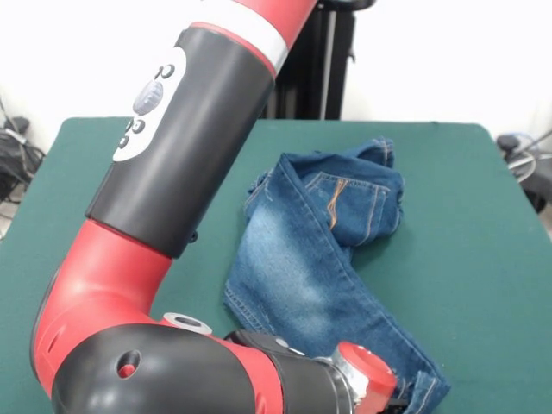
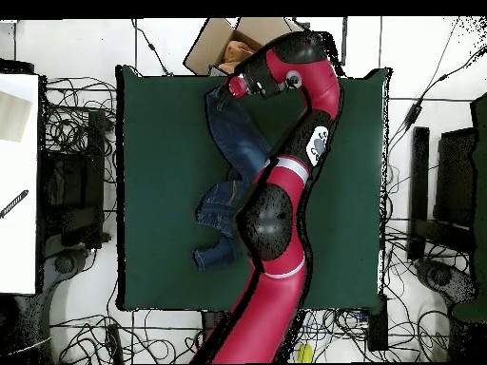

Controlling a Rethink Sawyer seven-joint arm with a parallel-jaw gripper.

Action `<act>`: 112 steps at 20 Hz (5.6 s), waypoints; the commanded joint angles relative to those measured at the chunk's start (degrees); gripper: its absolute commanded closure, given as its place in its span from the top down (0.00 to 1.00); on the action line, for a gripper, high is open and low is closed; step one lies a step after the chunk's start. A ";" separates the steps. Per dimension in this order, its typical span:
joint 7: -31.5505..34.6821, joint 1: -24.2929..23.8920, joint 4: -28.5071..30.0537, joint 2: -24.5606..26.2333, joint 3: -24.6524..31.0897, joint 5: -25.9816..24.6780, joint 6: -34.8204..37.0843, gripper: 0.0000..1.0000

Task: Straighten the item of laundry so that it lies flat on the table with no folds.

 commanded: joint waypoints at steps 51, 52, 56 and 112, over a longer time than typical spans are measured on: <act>20.74 9.61 9.33 -13.93 20.90 -36.28 9.23 1.00; 20.17 10.78 11.36 -14.11 23.20 -39.04 9.85 1.00; 17.71 15.70 19.44 -15.18 31.77 -48.94 11.73 1.00; 10.50 39.22 66.63 -45.12 82.55 -110.70 -15.20 1.00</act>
